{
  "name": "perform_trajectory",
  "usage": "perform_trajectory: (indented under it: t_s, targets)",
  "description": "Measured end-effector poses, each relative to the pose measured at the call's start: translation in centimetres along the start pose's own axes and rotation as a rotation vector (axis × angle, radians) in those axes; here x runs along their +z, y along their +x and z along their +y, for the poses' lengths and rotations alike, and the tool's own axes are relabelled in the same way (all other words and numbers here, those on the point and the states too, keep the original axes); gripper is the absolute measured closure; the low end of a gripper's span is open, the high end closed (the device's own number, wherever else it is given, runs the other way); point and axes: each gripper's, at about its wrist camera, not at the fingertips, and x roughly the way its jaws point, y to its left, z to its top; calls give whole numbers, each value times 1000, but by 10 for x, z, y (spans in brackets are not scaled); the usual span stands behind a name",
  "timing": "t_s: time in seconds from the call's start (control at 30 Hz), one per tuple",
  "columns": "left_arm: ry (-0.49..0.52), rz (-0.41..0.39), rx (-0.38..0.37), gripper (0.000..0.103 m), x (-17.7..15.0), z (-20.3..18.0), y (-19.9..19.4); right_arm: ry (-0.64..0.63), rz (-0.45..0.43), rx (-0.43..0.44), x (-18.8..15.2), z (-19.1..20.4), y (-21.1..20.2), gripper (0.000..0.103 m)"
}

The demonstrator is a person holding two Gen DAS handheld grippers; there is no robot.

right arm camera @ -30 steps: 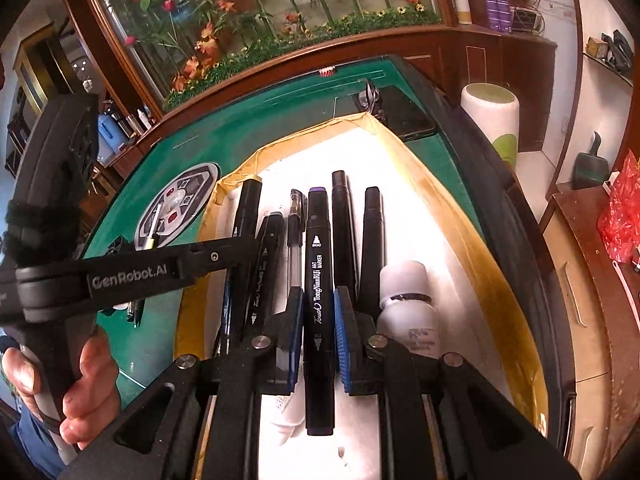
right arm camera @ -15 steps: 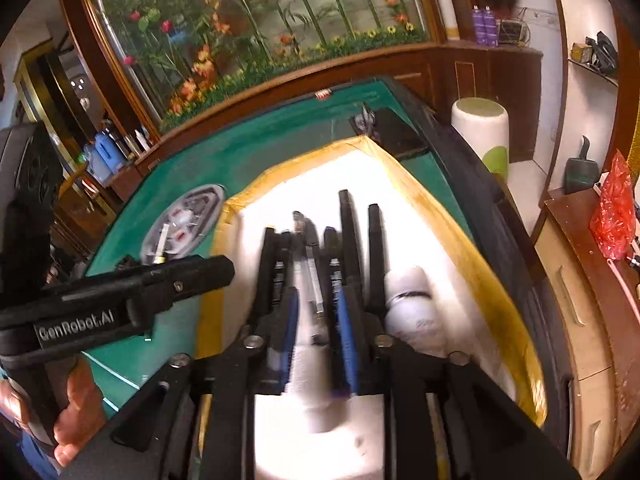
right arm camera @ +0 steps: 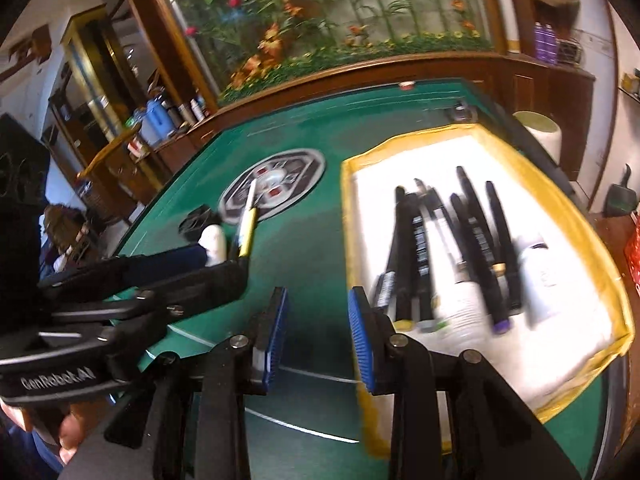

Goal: Organize rigid objects
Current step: 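Move both open tools back toward the remaining pile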

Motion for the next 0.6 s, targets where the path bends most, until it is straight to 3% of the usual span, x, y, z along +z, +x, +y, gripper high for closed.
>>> perform_trajectory:
  t_s: [0.07,0.23,0.4,0.6]
  targets:
    - [-24,-7,27,36,-11,22,-11,-13,17,6,-3,9,5,72]
    - [-100,-17,140,33,-33,87,-26,-39,45,26,-9,24,17,70]
    - [-172,37,216,30,-45,137,-14,-59,76,45,-15,37,27,68]
    - [-138,83,297,28,-32,147,17,-62,84,49,-18,40,29,62]
